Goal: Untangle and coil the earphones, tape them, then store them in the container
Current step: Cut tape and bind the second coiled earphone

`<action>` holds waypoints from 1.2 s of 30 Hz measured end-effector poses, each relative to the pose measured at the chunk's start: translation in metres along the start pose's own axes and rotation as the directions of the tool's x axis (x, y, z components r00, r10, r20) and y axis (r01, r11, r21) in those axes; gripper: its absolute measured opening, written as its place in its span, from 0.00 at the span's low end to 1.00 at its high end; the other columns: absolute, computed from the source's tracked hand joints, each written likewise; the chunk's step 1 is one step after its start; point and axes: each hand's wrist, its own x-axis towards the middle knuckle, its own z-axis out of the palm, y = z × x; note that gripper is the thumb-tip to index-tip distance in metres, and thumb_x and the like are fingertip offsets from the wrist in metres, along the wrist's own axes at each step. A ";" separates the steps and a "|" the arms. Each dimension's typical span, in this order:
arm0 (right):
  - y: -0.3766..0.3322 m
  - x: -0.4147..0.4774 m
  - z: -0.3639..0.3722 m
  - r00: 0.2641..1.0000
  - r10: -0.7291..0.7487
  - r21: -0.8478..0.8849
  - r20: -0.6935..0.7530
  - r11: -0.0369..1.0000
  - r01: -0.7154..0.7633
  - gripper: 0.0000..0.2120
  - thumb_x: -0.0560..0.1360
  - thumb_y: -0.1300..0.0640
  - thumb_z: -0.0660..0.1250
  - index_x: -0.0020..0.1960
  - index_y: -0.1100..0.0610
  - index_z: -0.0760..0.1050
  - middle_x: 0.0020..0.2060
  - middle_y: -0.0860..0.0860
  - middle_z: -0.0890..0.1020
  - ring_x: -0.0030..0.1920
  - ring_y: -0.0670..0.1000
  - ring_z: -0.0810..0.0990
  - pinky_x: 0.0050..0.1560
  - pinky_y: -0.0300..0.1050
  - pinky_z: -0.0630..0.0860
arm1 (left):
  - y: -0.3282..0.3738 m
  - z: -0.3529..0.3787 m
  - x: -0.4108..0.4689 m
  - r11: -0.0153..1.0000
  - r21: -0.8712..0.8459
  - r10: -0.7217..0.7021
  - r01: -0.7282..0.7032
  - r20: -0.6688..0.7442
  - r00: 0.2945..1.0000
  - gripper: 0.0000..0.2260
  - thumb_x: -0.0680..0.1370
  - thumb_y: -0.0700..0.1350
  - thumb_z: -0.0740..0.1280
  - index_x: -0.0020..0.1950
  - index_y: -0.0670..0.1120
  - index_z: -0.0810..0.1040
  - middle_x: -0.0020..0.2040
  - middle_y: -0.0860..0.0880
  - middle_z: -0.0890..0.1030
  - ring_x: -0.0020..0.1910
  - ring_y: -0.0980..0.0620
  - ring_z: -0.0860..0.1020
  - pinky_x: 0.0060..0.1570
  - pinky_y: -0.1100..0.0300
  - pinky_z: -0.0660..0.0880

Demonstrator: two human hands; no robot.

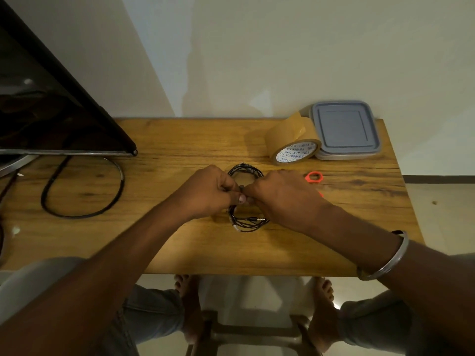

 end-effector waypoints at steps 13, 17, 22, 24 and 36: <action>0.006 -0.006 0.002 0.992 0.067 0.327 -0.110 0.945 -0.028 0.18 0.75 0.43 0.70 0.62 0.46 0.73 0.48 0.48 0.84 0.48 0.53 0.82 0.41 0.45 0.70 | 0.010 -0.005 0.000 0.953 -0.188 -0.215 0.239 0.138 0.967 0.09 0.78 0.40 0.65 0.43 0.38 0.83 0.32 0.50 0.80 0.38 0.51 0.75 0.43 0.54 0.71; 0.006 -0.006 0.008 0.969 0.092 0.311 -0.230 0.950 -0.016 0.08 0.77 0.48 0.69 0.55 0.47 0.79 0.42 0.48 0.86 0.42 0.54 0.83 0.41 0.51 0.79 | 0.010 -0.009 -0.002 0.939 -0.236 -0.215 0.252 0.173 0.961 0.08 0.79 0.41 0.66 0.44 0.41 0.84 0.35 0.47 0.81 0.41 0.47 0.75 0.43 0.54 0.72; 0.012 0.000 0.007 0.977 0.212 0.721 -0.027 0.681 -0.128 0.03 0.74 0.54 0.76 0.47 0.51 0.86 0.39 0.43 0.86 0.41 0.43 0.83 0.42 0.43 0.80 | 0.004 -0.007 -0.002 0.921 -0.316 -0.196 0.229 0.133 0.972 0.05 0.77 0.39 0.70 0.48 0.37 0.84 0.37 0.44 0.84 0.39 0.51 0.79 0.40 0.57 0.71; 0.012 0.001 0.002 0.962 0.260 0.858 0.082 0.473 -0.201 0.03 0.73 0.58 0.76 0.46 0.56 0.86 0.36 0.45 0.86 0.34 0.42 0.82 0.35 0.36 0.76 | 0.003 -0.008 -0.001 0.917 -0.341 -0.178 0.207 0.114 0.977 0.03 0.76 0.38 0.72 0.46 0.39 0.85 0.38 0.43 0.84 0.36 0.54 0.79 0.38 0.59 0.71; 0.008 -0.001 0.000 0.752 0.261 0.792 0.605 -0.101 -0.602 0.05 0.76 0.65 0.70 0.50 0.58 0.82 0.35 0.53 0.84 0.29 0.44 0.76 0.21 0.34 0.65 | -0.008 -0.003 0.004 0.996 -0.085 0.019 -0.018 0.016 1.000 0.04 0.69 0.40 0.78 0.42 0.47 0.88 0.39 0.48 0.87 0.43 0.49 0.84 0.51 0.52 0.79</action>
